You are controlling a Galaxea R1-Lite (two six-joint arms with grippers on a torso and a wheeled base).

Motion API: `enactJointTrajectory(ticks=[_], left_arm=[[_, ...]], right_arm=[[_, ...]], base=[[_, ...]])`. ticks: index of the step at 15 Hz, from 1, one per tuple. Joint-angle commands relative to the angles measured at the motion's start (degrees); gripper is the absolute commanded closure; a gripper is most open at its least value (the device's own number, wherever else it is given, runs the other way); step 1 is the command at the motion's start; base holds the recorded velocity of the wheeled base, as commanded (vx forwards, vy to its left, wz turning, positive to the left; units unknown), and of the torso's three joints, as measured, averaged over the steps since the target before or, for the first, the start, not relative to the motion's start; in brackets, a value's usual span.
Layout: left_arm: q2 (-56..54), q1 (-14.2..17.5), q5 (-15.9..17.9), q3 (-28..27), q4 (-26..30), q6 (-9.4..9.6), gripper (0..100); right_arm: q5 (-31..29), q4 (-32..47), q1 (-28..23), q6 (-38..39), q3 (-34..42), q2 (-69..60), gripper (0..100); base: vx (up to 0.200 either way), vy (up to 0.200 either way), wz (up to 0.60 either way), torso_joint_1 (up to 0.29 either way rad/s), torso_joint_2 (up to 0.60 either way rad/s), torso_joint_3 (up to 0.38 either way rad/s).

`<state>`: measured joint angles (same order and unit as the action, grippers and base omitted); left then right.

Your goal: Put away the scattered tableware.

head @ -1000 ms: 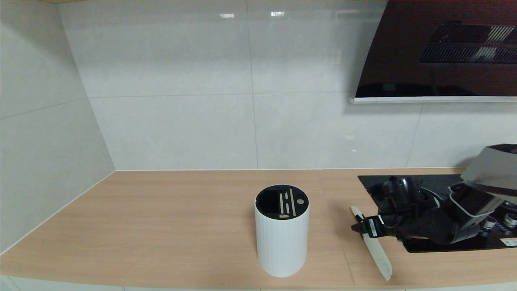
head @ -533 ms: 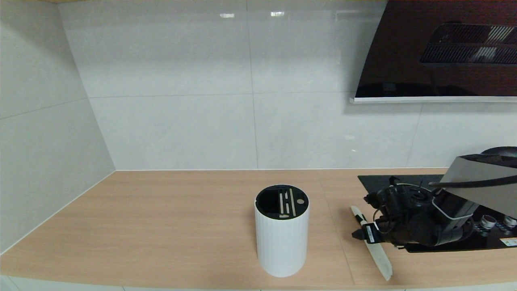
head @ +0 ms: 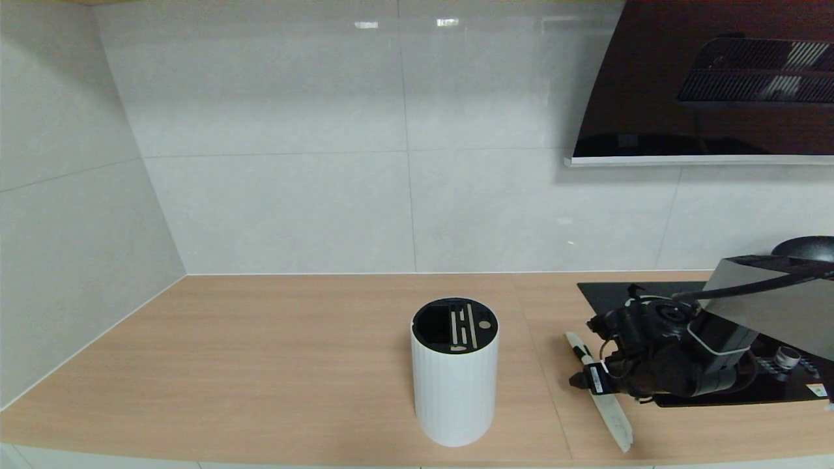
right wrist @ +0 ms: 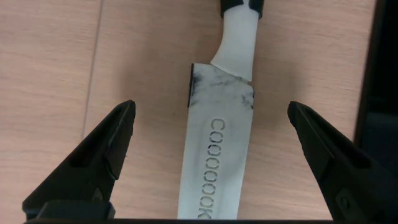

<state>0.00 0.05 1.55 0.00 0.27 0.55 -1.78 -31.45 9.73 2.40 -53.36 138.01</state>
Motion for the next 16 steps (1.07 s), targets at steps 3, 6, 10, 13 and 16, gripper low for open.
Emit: enactJointTrajectory(ticks=[3,6,10,13,16], left_arm=[[0.0,0.0,0.0,0.0,0.0,0.07,0],[0.0,0.0,0.0,0.0,0.0,-0.02,0],[0.0,0.0,0.0,0.0,0.0,0.07,0],[0.0,0.0,0.0,0.0,0.0,-0.02,0],[0.0,0.0,0.0,0.0,0.0,0.07,0]], right_arm=[[-0.9,0.0,0.0,0.1,-1.4,1.3,0],[-1.8,0.0,0.0,0.1,-2.1,2.0,0],[-1.8,0.3,0.0,0.1,-2.5,2.4,0],[-1.8,0.3,0.0,0.1,-2.4,2.4,0],[-1.9,0.4,0.1,0.0,-2.4,2.7,100]], base=[[0.0,0.0,0.0,0.0,0.0,0.0],[0.0,0.0,0.0,0.0,0.0,0.0],[0.0,0.0,0.0,0.0,0.0,0.0],[0.0,0.0,0.0,0.0,0.0,0.0],[0.0,0.0,0.0,0.0,0.0,0.0]])
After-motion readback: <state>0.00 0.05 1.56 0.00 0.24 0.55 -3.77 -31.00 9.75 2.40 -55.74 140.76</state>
